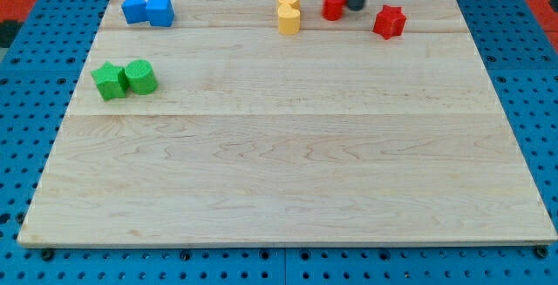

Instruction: Move the red star towards top center

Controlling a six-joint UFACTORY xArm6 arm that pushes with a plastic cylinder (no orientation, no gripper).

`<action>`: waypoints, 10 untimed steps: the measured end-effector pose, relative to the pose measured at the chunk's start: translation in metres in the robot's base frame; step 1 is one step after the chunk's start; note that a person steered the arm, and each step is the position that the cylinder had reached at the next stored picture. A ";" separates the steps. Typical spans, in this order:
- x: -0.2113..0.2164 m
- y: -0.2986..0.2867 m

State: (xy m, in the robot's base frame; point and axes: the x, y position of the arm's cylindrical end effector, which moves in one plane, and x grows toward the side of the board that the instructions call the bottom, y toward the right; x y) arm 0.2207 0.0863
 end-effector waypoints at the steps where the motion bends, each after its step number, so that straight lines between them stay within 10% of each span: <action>1: 0.001 -0.037; 5: 0.028 0.169; 8: 0.058 0.016; 10: 0.066 0.039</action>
State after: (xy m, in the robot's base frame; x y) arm 0.2870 0.1255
